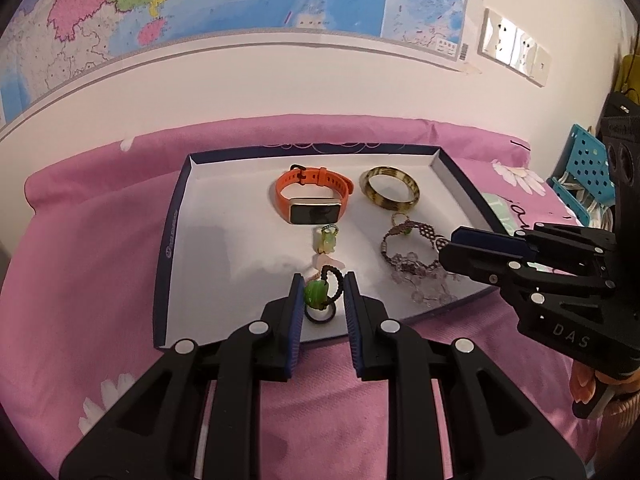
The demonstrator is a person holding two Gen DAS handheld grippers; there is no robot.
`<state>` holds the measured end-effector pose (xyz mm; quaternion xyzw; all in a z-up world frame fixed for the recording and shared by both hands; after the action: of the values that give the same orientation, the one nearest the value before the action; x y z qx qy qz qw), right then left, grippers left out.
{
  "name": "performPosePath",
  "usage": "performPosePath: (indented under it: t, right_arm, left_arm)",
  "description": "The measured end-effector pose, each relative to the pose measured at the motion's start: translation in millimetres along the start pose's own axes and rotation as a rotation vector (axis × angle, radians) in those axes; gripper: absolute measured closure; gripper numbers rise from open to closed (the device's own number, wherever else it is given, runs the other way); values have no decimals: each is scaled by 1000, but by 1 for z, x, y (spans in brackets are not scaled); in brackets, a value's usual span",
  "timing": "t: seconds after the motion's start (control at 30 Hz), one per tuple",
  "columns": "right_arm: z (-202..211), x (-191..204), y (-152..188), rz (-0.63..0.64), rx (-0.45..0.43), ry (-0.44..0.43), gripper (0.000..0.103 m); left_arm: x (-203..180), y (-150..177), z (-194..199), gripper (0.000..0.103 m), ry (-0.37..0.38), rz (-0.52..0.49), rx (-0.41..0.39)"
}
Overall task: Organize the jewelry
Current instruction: 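Drop the green-stone ring into the box with the left gripper while the right releases the silver ring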
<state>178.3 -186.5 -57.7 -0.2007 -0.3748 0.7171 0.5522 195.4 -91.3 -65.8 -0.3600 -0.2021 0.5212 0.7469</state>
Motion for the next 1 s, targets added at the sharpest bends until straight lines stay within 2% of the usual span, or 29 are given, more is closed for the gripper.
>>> performPosePath:
  t: [1.0]
  right_arm:
    - [-31,-14,4,-27,62,28,88]
  left_arm:
    - [4,4,-30,83,-24,24,57]
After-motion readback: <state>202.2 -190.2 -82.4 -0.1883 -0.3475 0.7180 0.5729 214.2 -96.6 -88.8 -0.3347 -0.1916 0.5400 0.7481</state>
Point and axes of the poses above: each gripper's, at about its wrist camera, not at the fingertips, and z roughly against the way its jaws point, x to its left, y to its underside, the point moved 9 cm from there along -z, roughly the way its jaws point, and after that the axes turned 3 degrees about -x, right-handed, at the moved point
